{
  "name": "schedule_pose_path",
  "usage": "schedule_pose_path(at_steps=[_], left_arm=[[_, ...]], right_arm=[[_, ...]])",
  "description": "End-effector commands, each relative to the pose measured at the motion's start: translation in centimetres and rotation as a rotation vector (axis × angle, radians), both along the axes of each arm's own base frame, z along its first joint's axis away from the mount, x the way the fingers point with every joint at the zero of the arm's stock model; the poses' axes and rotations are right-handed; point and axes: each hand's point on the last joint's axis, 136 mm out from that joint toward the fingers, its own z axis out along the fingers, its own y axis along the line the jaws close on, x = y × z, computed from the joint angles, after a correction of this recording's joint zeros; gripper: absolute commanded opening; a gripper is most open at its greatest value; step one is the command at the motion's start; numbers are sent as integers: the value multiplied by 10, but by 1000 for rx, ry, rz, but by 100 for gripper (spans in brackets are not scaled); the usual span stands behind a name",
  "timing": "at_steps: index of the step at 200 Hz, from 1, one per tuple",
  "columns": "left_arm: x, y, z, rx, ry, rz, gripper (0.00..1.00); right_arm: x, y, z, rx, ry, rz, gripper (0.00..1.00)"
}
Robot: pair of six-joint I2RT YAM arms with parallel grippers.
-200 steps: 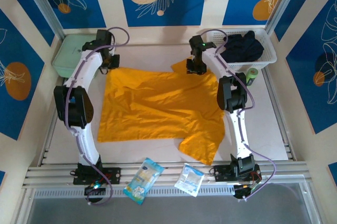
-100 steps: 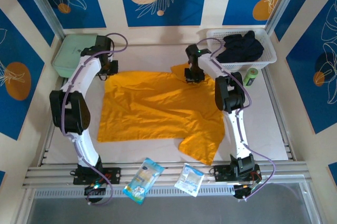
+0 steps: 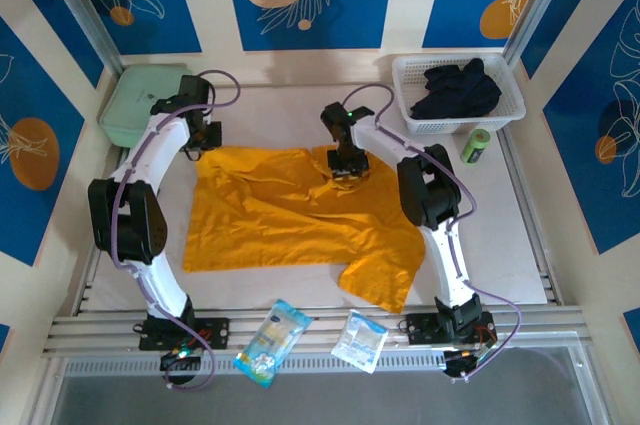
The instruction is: Fold and stack the t-shirts
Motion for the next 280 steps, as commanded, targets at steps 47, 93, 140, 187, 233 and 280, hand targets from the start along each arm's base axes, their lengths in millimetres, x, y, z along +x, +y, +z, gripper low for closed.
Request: schedule_pose_path(at_steps=[47, 93, 140, 187, 233, 280], left_arm=[[1, -5, 21, -19, -60, 1, 0], [2, -7, 20, -26, -58, -6, 0], [5, -10, 17, -38, -56, -11, 0], [4, -10, 13, -41, -48, -10, 0], [3, -9, 8, -36, -41, -12, 0], [3, -10, -2, -39, -26, -15, 0]], right_arm=[[78, -41, 40, 37, -110, 13, 33], [101, -60, 11, 3, -73, 18, 33], [100, -70, -11, 10, -37, -10, 36], [93, -60, -33, 35, 10, -17, 37], [86, -50, -50, 35, 45, -2, 29], [80, -43, -66, 51, 85, 2, 12]])
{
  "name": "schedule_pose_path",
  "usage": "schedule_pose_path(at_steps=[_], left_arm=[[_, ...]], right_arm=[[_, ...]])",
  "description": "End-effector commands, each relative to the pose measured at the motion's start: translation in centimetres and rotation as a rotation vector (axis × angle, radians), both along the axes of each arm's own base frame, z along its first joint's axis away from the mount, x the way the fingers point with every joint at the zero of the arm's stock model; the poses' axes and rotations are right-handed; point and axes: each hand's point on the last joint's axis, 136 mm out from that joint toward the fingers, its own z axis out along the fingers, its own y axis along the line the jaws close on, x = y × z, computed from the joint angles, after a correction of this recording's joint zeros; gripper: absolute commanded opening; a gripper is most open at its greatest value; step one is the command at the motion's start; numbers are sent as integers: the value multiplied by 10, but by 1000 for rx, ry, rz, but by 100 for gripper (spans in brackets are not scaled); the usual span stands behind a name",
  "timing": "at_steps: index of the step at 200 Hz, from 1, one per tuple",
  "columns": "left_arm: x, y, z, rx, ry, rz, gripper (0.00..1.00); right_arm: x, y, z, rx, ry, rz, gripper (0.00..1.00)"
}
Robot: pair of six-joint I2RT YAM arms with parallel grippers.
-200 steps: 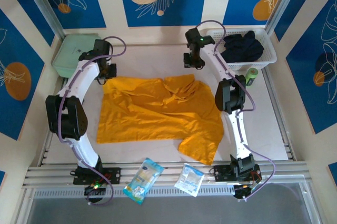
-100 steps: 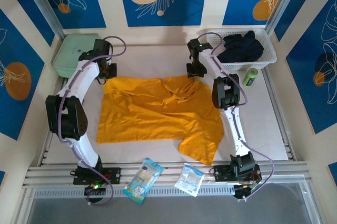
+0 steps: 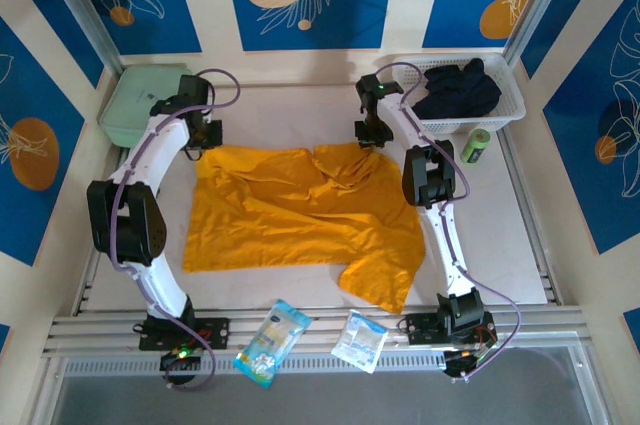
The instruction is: Fold and stack the t-shirts
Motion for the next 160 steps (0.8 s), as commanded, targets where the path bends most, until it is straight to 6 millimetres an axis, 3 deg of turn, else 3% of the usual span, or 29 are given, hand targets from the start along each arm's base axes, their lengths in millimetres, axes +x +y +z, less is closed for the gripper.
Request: schedule_pose_path(at_steps=[1, 32, 59, 82, 108, 136, 160], left_arm=[[-1, -7, -6, -19, 6, -9, 0], [2, -8, -10, -26, 8, -12, 0], [5, -11, 1, -44, -13, -16, 0], [8, -13, 27, -53, -59, -22, 0], [2, -15, 77, -71, -140, -38, 0], [-21, -16, 140, -87, -258, -55, 0], [-51, -11, 190, -93, -362, -62, 0]], right_arm=[[-20, 29, -40, 69, 110, 32, 11], [-16, 32, -31, 84, 95, 39, 0], [-7, 33, 3, 82, 32, 53, 0], [1, 31, 60, 88, -79, 66, 0], [-4, 25, 137, 99, -216, 71, 0], [-29, 20, 212, 95, -347, 86, 0], [-64, 14, 277, 102, -472, 100, 0]])
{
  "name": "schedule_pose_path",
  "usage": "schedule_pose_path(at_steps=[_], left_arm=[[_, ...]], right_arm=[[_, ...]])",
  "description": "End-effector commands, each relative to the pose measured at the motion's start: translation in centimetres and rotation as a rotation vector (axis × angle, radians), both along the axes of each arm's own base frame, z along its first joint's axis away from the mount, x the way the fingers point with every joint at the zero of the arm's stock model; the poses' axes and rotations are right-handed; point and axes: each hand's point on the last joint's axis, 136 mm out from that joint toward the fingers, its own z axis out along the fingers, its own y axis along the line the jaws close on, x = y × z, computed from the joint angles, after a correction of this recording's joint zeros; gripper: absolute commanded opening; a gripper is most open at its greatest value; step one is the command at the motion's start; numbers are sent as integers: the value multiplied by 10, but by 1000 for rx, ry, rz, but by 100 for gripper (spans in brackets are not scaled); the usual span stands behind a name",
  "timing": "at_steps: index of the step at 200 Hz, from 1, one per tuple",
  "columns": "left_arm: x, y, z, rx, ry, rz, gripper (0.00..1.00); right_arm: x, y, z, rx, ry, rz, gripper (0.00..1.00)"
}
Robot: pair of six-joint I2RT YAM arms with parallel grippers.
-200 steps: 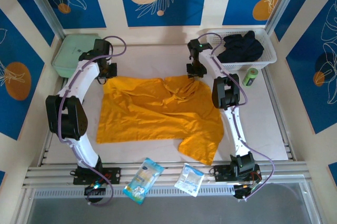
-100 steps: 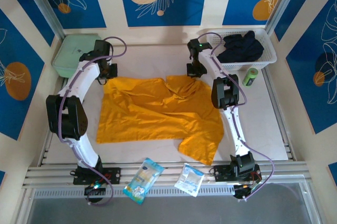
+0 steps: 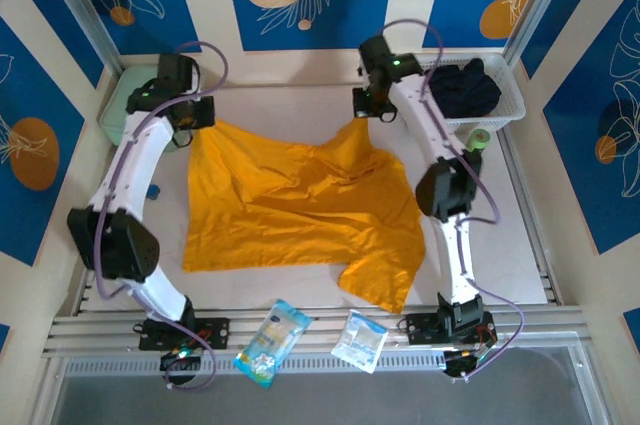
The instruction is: Fold and stack the t-shirts
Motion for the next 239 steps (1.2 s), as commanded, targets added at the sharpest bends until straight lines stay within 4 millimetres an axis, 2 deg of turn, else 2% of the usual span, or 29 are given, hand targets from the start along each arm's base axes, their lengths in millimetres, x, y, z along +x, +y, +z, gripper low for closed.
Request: schedule_pose_path(at_steps=[1, 7, 59, 85, 111, 147, 171, 203, 239], left_arm=[[-41, -1, 72, -24, -132, -27, 0], [-49, 0, 83, -24, -152, -31, 0], [-129, 7, 175, -55, -361, -58, 0], [-176, 14, 224, -69, -528, -53, 0], [-225, 25, 262, -71, -683, -37, 0], [-291, 47, 294, -53, -859, 33, 0], [-323, 60, 304, -33, -928, 80, 0], [-347, 73, 313, 0, -986, 130, 0], [-352, 84, 321, 53, -1021, 179, 0]], right_arm=[[-37, -8, 75, -1, -141, 18, 0], [-49, -10, 97, 8, -185, 21, 0], [-150, -17, 239, 43, -510, 88, 0], [-206, -22, 298, 90, -684, 136, 0], [-260, -32, 342, 183, -829, 189, 0], [-318, -61, 380, 344, -949, 239, 0], [-342, -83, 393, 437, -990, 252, 0], [-360, -105, 401, 486, -1030, 252, 0], [-370, -128, 419, 492, -1127, 226, 0]])
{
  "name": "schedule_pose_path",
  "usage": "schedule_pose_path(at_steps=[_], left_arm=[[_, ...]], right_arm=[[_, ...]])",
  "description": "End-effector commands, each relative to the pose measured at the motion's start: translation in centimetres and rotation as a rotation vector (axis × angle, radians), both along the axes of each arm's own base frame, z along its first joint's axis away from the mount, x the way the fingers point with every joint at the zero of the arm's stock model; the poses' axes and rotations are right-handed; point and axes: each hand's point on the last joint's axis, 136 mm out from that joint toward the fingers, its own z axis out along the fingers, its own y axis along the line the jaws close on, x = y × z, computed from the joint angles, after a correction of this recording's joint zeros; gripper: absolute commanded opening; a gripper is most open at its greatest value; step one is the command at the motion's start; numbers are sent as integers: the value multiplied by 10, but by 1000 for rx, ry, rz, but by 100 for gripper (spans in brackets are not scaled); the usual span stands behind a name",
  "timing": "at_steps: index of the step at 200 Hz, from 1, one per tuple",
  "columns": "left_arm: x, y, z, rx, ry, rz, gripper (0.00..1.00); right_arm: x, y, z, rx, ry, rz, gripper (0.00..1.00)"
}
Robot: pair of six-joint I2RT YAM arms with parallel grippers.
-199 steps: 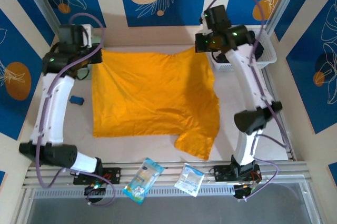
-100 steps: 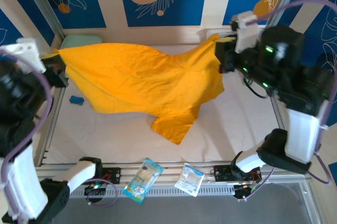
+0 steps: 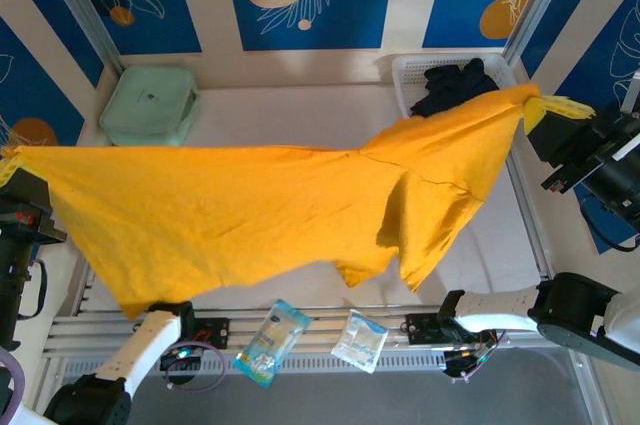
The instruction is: Fold and stack the t-shirts
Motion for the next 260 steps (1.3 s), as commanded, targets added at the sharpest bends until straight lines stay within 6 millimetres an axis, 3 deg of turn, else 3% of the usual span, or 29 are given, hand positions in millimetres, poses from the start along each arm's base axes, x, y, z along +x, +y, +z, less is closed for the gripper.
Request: schedule_pose_path(at_steps=[1, 29, 51, 76, 86, 107, 134, 149, 161, 223, 238, 260], left_arm=[[-4, 15, 11, 30, -35, 89, 0], [7, 22, 20, 69, -45, 151, 0], [29, 23, 27, 102, -34, 178, 0], [76, 14, 19, 137, 25, 164, 0], [98, 10, 10, 150, 55, 158, 0], [148, 2, -14, 174, 135, 148, 0], [210, -6, -45, 202, 227, 143, 0], [235, -8, -60, 211, 267, 150, 0], [248, -9, -67, 214, 284, 153, 0], [259, -4, -82, 251, 318, 193, 0], [257, -1, -81, 261, 318, 208, 0], [250, 0, -70, 276, 306, 213, 0]], right_arm=[[-4, -17, 20, 38, -81, -48, 0], [-3, -31, 41, 42, -176, -116, 0], [16, -29, 52, -23, -225, -216, 0], [46, -4, 69, -213, -316, -382, 0], [49, 6, 78, -252, -368, -417, 0], [50, 7, 87, -263, -400, -438, 0], [56, 11, 83, -293, -407, -454, 0], [69, 22, 68, -342, -375, -469, 0], [92, 29, 46, -397, -303, -492, 0], [254, 51, -110, -378, 289, -360, 0], [271, 56, -127, -397, 329, -357, 0], [267, 59, -117, -395, 298, -340, 0]])
